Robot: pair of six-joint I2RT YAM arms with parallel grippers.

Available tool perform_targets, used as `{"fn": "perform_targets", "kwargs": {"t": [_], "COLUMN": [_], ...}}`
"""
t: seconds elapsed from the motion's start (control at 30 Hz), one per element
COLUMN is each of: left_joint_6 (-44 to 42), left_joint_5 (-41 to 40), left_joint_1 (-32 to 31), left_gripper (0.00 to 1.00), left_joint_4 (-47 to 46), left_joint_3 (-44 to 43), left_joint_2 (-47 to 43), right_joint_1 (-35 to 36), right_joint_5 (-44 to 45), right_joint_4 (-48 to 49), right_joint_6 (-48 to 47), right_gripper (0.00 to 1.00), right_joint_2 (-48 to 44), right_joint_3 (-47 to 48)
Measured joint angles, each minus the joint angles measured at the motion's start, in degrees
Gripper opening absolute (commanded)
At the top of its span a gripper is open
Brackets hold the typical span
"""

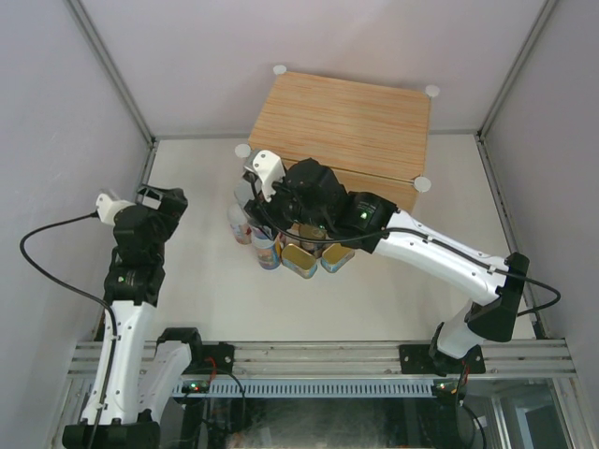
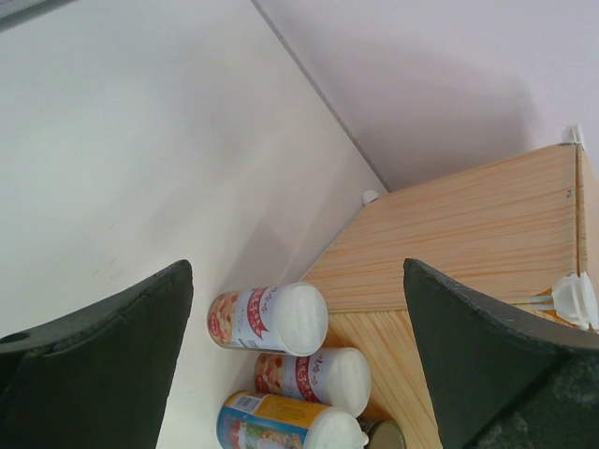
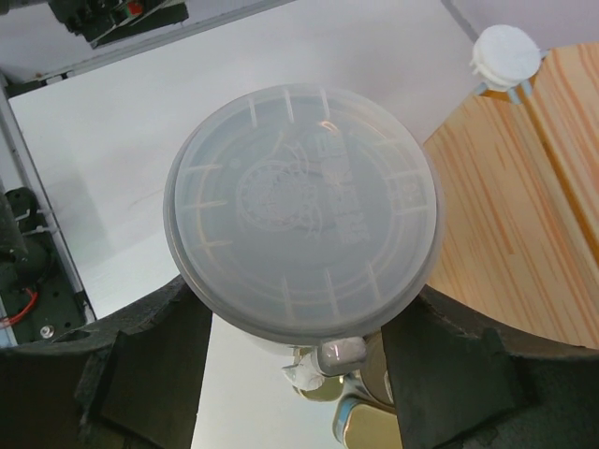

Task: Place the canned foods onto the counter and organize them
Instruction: Place the canned food on the counter.

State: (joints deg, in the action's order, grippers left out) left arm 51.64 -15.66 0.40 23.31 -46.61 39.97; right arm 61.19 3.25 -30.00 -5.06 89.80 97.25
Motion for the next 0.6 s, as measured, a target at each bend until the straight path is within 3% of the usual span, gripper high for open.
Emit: {"fn": "perform_targets", "kwargs": {"t": [0.6], "left_joint_6": [-1.8], "left_joint_5": [1.0], "left_joint_1": [0.0], "left_gripper": [0.95], "left_joint_4": [0.0], "left_joint_3": [-2.5], "left_joint_2": [2.5], "right_joint_1": [-3.5], "right_joint_5": [1.4], "right_joint_4": [4.5], "right_joint_6": [-0.2], "right_gripper": [0.0], "right_joint_2": [0.0], "right_joint_3": [2.3]}}
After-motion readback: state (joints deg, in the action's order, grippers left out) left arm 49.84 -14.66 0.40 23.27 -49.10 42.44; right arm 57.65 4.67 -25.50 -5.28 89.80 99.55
